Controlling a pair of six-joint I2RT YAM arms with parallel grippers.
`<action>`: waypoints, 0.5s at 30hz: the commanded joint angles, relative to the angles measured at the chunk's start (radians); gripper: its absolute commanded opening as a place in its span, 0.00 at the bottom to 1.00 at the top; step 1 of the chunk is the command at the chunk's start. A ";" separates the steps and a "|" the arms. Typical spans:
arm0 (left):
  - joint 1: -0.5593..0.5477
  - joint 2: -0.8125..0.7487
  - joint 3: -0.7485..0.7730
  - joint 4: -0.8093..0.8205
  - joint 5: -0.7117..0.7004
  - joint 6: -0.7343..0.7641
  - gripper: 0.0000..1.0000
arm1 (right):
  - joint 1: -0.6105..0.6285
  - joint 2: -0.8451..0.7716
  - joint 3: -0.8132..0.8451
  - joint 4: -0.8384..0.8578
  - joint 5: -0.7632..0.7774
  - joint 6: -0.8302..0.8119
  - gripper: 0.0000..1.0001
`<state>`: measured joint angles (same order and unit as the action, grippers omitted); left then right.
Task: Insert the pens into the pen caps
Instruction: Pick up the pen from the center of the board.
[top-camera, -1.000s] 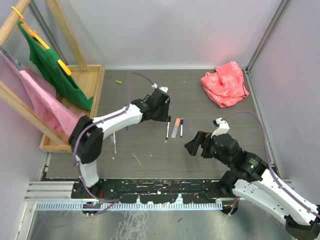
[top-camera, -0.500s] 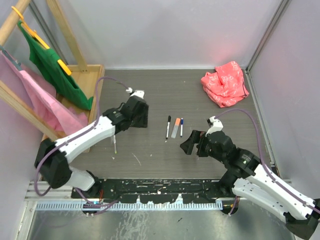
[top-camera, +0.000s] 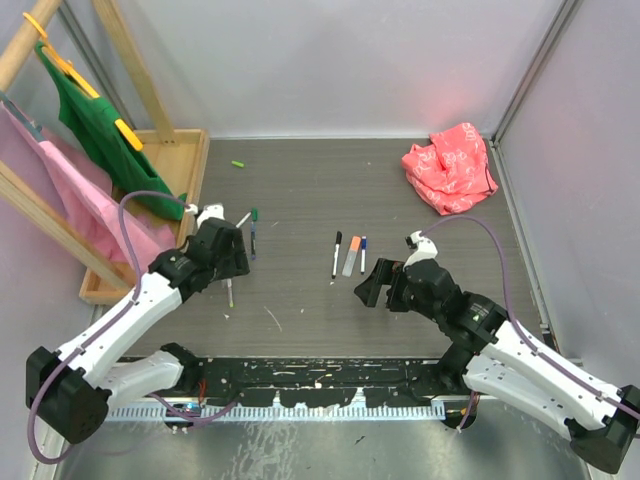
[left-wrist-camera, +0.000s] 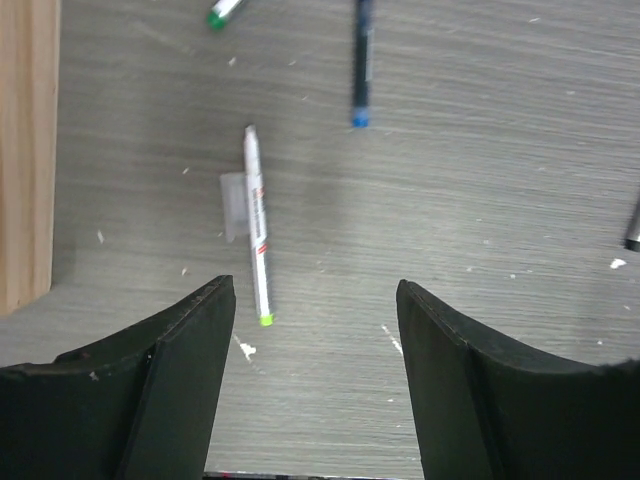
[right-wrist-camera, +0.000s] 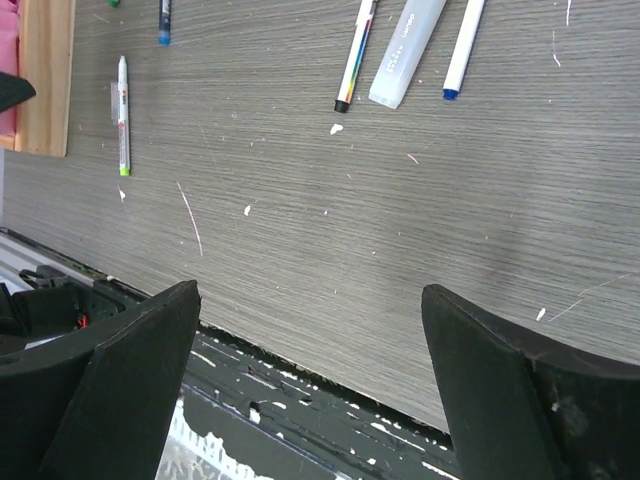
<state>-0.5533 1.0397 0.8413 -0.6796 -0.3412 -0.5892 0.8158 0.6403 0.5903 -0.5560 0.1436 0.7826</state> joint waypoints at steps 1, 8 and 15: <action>0.025 -0.032 -0.046 -0.054 -0.065 -0.102 0.67 | -0.003 0.012 -0.011 0.060 0.020 0.038 0.96; 0.061 0.030 -0.106 -0.029 -0.047 -0.137 0.61 | -0.003 0.015 -0.020 0.079 0.010 0.046 0.95; 0.103 0.089 -0.166 0.070 0.041 -0.135 0.54 | -0.003 0.008 -0.027 0.083 -0.011 0.046 0.92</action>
<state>-0.4725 1.1053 0.6895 -0.6945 -0.3386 -0.7059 0.8158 0.6552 0.5617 -0.5259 0.1432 0.8169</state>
